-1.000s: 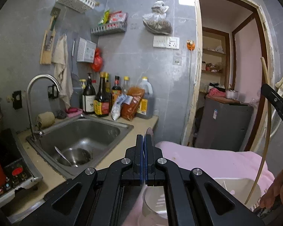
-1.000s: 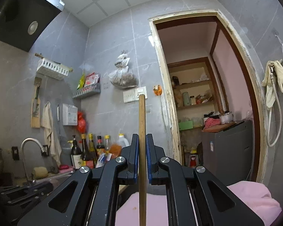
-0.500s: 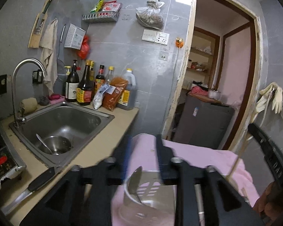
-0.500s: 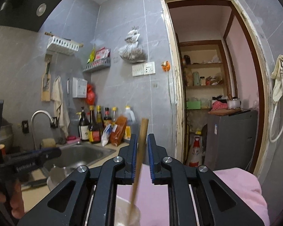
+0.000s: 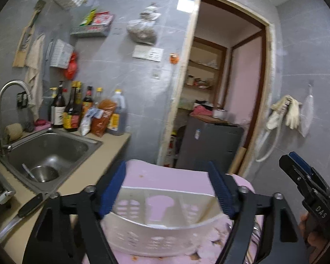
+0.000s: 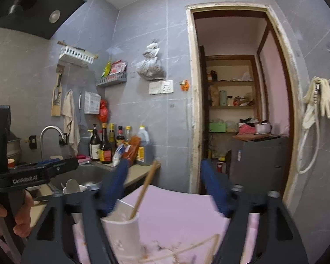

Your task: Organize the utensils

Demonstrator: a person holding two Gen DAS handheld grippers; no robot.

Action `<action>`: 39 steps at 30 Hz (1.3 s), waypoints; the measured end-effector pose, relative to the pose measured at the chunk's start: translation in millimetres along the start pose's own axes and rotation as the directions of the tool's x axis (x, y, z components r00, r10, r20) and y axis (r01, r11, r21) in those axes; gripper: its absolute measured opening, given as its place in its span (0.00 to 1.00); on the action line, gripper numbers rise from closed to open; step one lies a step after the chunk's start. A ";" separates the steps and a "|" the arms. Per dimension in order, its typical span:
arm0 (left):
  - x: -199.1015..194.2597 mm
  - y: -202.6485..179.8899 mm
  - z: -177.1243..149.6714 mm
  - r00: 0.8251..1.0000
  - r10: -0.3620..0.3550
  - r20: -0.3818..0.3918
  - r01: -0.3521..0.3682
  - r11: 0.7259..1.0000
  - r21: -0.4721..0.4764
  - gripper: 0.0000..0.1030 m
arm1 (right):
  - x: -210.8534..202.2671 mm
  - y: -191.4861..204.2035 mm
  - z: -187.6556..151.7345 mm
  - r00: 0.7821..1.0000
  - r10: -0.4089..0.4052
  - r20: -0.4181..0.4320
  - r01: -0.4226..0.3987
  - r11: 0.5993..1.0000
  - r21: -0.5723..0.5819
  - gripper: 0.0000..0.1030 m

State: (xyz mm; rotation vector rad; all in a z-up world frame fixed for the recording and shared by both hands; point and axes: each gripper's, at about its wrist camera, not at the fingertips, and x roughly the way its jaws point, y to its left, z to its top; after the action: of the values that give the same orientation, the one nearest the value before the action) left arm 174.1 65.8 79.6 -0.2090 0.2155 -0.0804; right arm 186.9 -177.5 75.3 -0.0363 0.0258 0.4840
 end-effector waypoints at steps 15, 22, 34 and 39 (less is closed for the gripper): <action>28.5 -87.8 -55.4 0.963 -0.142 -0.230 0.186 0.966 0.181 0.91 | -66.8 -71.0 -26.5 0.975 -0.165 -0.151 0.167 0.986 0.001 1.00; 63.6 -107.3 -85.9 0.926 -0.121 -0.359 0.208 0.955 0.213 0.90 | -58.3 -106.3 -53.0 0.926 -0.210 -0.314 0.230 0.973 0.027 1.00; 138.7 -133.6 -124.0 0.858 0.008 -0.513 0.188 0.926 0.329 0.45 | -5.1 -150.5 -98.5 0.799 -0.098 -0.594 0.240 0.957 0.165 0.46; 168.9 -147.6 -137.2 0.834 0.075 -0.546 0.183 0.897 0.403 0.30 | 21.3 -161.2 -113.7 0.745 -0.029 -0.666 0.241 0.943 0.229 0.32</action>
State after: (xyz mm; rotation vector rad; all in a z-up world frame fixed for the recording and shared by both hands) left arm 300.0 -122.2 -54.2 0.2770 0.7643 -0.2473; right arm 278.9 -314.9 -34.3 0.0951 0.7955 0.2914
